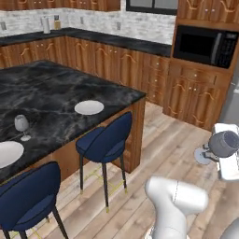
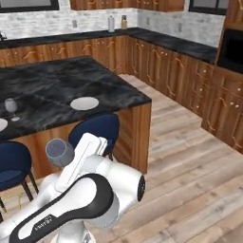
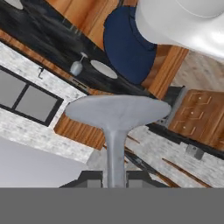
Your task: Retrieve the wine glasses from the counter and place one next to each plate.
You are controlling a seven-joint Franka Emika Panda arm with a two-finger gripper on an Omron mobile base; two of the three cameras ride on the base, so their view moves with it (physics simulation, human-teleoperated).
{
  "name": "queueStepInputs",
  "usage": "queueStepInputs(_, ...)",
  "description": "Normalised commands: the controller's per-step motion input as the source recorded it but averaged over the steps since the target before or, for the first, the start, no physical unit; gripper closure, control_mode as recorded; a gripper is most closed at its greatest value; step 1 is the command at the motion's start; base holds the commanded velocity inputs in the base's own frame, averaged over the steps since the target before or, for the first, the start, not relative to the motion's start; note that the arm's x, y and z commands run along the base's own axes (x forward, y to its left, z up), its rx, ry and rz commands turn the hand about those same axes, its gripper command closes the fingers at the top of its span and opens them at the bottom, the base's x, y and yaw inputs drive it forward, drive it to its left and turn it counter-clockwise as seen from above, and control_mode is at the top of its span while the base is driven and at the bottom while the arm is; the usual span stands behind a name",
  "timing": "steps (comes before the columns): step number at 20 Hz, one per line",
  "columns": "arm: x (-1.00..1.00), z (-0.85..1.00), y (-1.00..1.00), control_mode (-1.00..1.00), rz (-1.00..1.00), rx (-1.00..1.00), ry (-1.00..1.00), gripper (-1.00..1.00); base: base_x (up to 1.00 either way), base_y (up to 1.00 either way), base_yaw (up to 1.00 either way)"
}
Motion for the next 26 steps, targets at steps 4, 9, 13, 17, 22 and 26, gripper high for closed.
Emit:
queueStepInputs(4, 0.0, 0.0, 0.0, 1.0, 0.0, 0.0, 0.0, 1.0, 1.0, -0.66, 0.45)
queueStepInputs(9, 0.0, 0.0, 0.0, 1.0, 0.0, 0.0, 0.0, 1.0, 1.0, -0.5, 0.48)
queueStepInputs(13, 0.0, 0.0, 0.0, 1.0, 0.0, 0.0, 0.0, 1.0, 1.0, -0.14, 0.41)
queueStepInputs(17, 0.0, 0.0, 0.0, 1.0, 0.0, 0.0, 0.0, 1.0, 1.0, -0.09, 0.39)
queueStepInputs(22, 0.0, 0.0, 0.0, 1.0, 0.0, 0.0, 0.0, 1.0, 1.0, -0.35, 0.48)
queueStepInputs(26, 0.0, 0.0, 0.0, 1.0, 0.0, 0.0, 0.0, 1.0, 0.82, -0.59, 0.56)
